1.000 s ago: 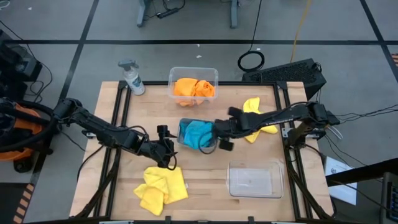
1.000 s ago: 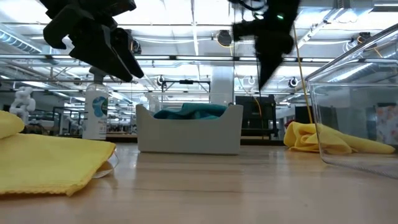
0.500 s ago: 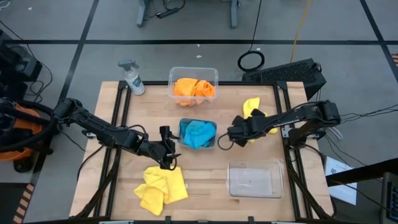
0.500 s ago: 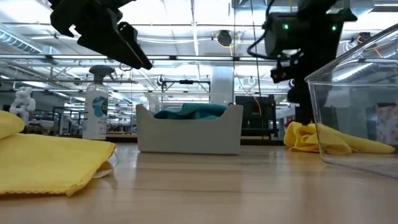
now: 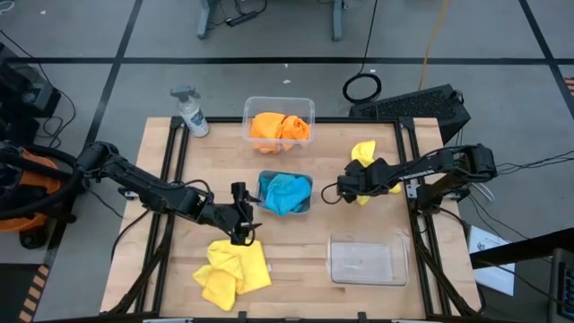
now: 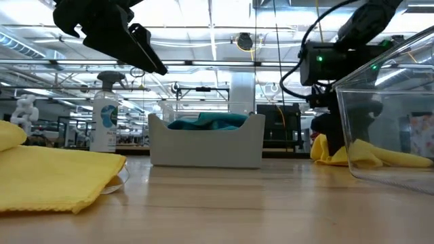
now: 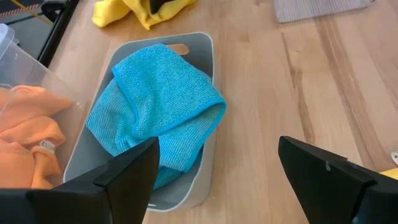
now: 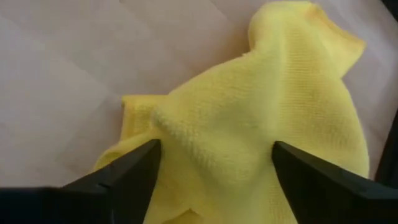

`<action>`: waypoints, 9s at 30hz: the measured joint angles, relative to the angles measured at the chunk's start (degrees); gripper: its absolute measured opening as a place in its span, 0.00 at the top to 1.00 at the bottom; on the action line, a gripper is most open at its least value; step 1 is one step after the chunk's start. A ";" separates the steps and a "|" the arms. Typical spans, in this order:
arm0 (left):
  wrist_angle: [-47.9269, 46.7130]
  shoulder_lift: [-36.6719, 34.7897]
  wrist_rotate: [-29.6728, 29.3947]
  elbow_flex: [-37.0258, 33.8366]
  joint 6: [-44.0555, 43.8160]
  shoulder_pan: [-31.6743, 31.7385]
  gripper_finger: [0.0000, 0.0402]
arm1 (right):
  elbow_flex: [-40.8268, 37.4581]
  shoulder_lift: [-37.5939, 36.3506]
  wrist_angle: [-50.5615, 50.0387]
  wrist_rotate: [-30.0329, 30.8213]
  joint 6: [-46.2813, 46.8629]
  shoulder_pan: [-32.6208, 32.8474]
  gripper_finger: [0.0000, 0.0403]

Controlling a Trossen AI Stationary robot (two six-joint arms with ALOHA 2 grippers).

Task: Sort microfiber towel by color & place in baskets
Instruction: Put the top yellow microfiber towel into the bottom transparent bin

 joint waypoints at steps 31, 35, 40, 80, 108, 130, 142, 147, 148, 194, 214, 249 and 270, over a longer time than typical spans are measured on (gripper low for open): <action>22.82 0.24 0.04 0.00 11.54 0.11 0.17 | 10.73 -18.32 12.66 4.20 -9.38 28.55 1.00; 29.49 1.15 2.08 0.02 16.15 0.02 0.17 | 10.75 -18.80 23.49 4.17 -20.01 36.04 1.00; 38.39 2.70 6.14 0.02 22.11 -1.80 0.17 | 10.75 -18.49 30.99 4.60 -27.46 42.99 1.00; 56.13 13.89 24.81 5.16 28.17 -2.32 0.99 | 10.73 -6.71 65.64 17.18 -45.55 42.97 0.83; 54.97 13.94 22.77 5.09 24.14 2.43 0.98 | 10.71 2.54 73.14 10.37 -37.67 39.24 0.25; 52.15 13.94 21.83 5.05 20.46 2.64 0.78 | 10.71 2.54 71.22 4.67 -35.09 36.60 0.57; 52.42 13.94 21.94 5.05 20.52 -0.02 0.49 | 10.71 2.51 69.96 4.40 -35.65 36.29 0.93; 51.94 12.64 21.96 5.05 20.57 -1.94 0.45 | 12.13 0.15 64.31 4.80 -36.64 37.57 0.98; 51.81 12.20 21.99 5.05 20.59 -2.29 0.44 | 13.36 -0.67 60.90 4.86 -36.11 38.22 0.98; 14.64 5.35 17.27 5.05 0.89 -9.99 0.44 | 39.32 15.27 -34.79 -11.54 27.84 51.45 0.98; 12.71 5.37 14.49 -1.62 -13.06 -17.46 0.44 | 45.10 11.65 -29.96 -16.37 24.99 52.10 0.40; 13.01 5.39 8.46 -4.85 -17.00 -22.51 0.44 | 40.95 10.77 -19.36 -14.95 19.27 50.30 1.00; 12.99 5.38 8.17 -4.85 -18.56 -24.74 0.44 | 17.26 10.49 2.88 -16.60 20.94 45.60 1.00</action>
